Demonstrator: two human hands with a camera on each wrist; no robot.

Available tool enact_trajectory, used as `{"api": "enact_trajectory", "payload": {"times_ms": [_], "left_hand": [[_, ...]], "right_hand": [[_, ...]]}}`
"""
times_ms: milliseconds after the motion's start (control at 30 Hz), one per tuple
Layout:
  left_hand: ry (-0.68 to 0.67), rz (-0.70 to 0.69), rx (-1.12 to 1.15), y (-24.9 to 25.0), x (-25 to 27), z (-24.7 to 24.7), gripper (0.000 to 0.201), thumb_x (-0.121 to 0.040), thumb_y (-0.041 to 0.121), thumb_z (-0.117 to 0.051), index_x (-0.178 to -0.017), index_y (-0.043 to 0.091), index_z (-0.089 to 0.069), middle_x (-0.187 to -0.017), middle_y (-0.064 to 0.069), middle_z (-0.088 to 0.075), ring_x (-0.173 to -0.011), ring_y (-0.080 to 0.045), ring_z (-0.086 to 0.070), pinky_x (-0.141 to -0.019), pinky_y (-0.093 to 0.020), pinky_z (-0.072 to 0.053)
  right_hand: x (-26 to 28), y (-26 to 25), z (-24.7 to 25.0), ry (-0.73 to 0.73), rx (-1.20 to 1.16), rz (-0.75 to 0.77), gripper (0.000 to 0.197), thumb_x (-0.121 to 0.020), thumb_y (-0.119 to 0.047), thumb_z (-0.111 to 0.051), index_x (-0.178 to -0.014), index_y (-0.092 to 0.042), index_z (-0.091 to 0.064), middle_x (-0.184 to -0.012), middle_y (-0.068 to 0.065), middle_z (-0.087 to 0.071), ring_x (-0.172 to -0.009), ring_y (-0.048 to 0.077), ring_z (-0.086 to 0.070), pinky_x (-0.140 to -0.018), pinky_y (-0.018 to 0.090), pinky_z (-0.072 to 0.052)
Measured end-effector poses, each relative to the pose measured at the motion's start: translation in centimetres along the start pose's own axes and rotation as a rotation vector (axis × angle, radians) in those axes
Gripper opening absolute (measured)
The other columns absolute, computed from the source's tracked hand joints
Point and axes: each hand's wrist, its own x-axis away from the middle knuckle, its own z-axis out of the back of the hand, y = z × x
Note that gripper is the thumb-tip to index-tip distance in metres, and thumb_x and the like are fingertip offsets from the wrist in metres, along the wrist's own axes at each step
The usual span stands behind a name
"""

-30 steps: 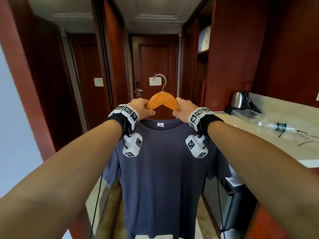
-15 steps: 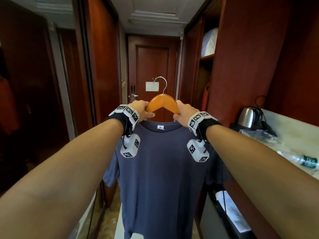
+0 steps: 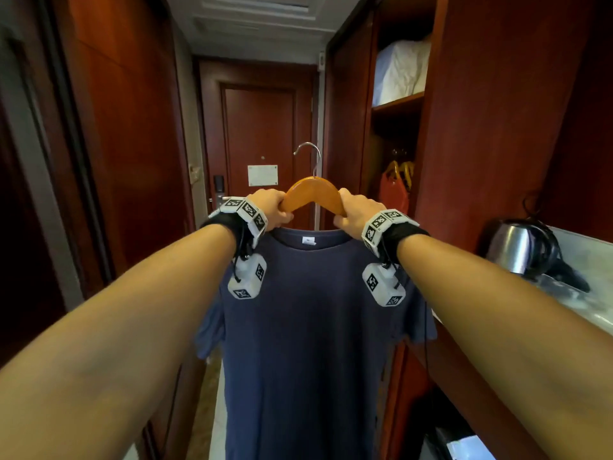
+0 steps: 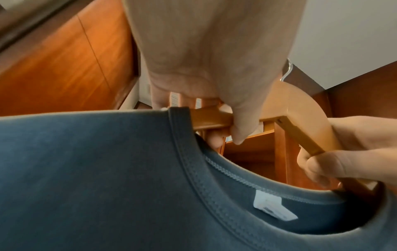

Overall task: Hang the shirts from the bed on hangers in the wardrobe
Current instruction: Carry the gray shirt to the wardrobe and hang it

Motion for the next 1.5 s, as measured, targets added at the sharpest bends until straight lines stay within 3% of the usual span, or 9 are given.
{"api": "enact_trajectory", "payload": {"times_ms": [167,333,467,733,900,1033,1167,1367,1500], "left_hand": [[-0.008,-0.052,0.026,-2.0,-9.9,-2.1,0.008,-0.093,0.030,-0.062,-0.093,0.023,-0.059,-0.078,0.001,-0.066,-0.077,-0.021,-0.063,-0.073,-0.031,-0.045],[-0.009,-0.091,0.053,-4.0,-20.2,-5.7,0.010,-0.094,0.028,-0.062,-0.097,0.019,-0.061,-0.076,0.000,-0.065,-0.073,-0.020,-0.062,-0.071,-0.031,-0.045],[-0.001,-0.107,0.068,-5.3,-28.8,-8.6,0.008,-0.094,0.030,-0.062,-0.094,0.022,-0.059,-0.073,0.002,-0.065,-0.072,-0.018,-0.063,-0.072,-0.032,-0.047],[-0.024,-0.153,0.135,-6.9,-43.5,-11.5,0.012,-0.093,0.030,-0.062,-0.085,0.025,-0.055,-0.073,0.000,-0.065,-0.069,-0.018,-0.064,-0.066,-0.029,-0.045],[-0.039,-0.194,0.182,-7.2,-51.3,-14.5,0.011,-0.092,0.032,-0.063,-0.094,0.022,-0.060,-0.074,0.001,-0.067,-0.068,-0.015,-0.064,-0.061,-0.026,-0.043],[-0.074,-0.264,0.232,-6.7,-57.6,-17.8,0.014,-0.091,0.034,-0.065,-0.086,0.023,-0.059,-0.070,0.004,-0.067,-0.067,-0.014,-0.064,-0.059,-0.026,-0.041],[-0.115,-0.342,0.290,-5.4,-63.6,-21.2,0.020,-0.089,0.039,-0.066,-0.084,0.021,-0.058,-0.070,0.004,-0.070,-0.071,-0.013,-0.065,-0.065,-0.029,-0.043],[-0.229,-0.507,0.406,-2.8,-72.7,-25.7,0.025,-0.090,0.040,-0.066,-0.080,0.019,-0.059,-0.073,0.003,-0.071,-0.065,-0.010,-0.060,-0.066,-0.028,-0.043],[-0.309,-0.629,0.456,-0.3,-77.4,-28.3,0.026,-0.088,0.043,-0.067,-0.082,0.018,-0.065,-0.076,0.003,-0.072,-0.073,-0.016,-0.067,-0.072,-0.031,-0.052]], "right_hand": [[-8.3,3.3,-2.3,0.041,0.022,-0.052,0.021,-0.097,-0.033,-0.051,-0.106,-0.022,-0.036,-0.078,-0.003,-0.050,-0.065,0.019,-0.053,-0.063,0.035,-0.041],[-16.9,7.4,-5.6,0.054,0.048,-0.087,0.025,-0.096,-0.033,-0.052,-0.112,-0.018,-0.039,-0.080,-0.001,-0.052,-0.068,0.021,-0.056,-0.064,0.036,-0.043],[-24.2,11.3,-7.9,0.063,0.074,-0.090,0.029,-0.096,-0.033,-0.053,-0.117,-0.016,-0.042,-0.083,0.000,-0.054,-0.076,0.027,-0.060,-0.067,0.038,-0.047],[-37.5,17.3,-10.3,0.090,0.112,-0.112,0.031,-0.096,-0.033,-0.054,-0.118,-0.015,-0.041,-0.080,-0.001,-0.051,-0.070,0.022,-0.057,-0.064,0.035,-0.042],[-43.0,21.4,-12.3,0.079,0.108,-0.184,0.029,-0.095,-0.032,-0.054,-0.115,-0.015,-0.043,-0.080,0.001,-0.054,-0.068,0.021,-0.059,-0.063,0.036,-0.049],[-46.9,25.0,-14.3,0.081,0.101,-0.296,0.030,-0.093,-0.030,-0.055,-0.117,-0.015,-0.043,-0.084,0.003,-0.055,-0.071,0.022,-0.059,-0.062,0.036,-0.046],[-50.0,28.6,-15.9,0.126,0.137,-0.434,0.039,-0.092,-0.031,-0.056,-0.124,-0.013,-0.044,-0.098,0.007,-0.057,-0.079,0.026,-0.056,-0.067,0.036,-0.043],[-54.0,34.1,-16.9,0.191,0.198,-0.594,0.038,-0.089,-0.034,-0.058,-0.121,-0.013,-0.050,-0.099,0.009,-0.062,-0.080,0.029,-0.057,-0.068,0.035,-0.045],[-54.6,37.7,-16.7,0.179,0.266,-0.712,0.036,-0.091,-0.034,-0.057,-0.120,-0.014,-0.049,-0.099,0.009,-0.059,-0.080,0.029,-0.053,-0.069,0.036,-0.042]]}}
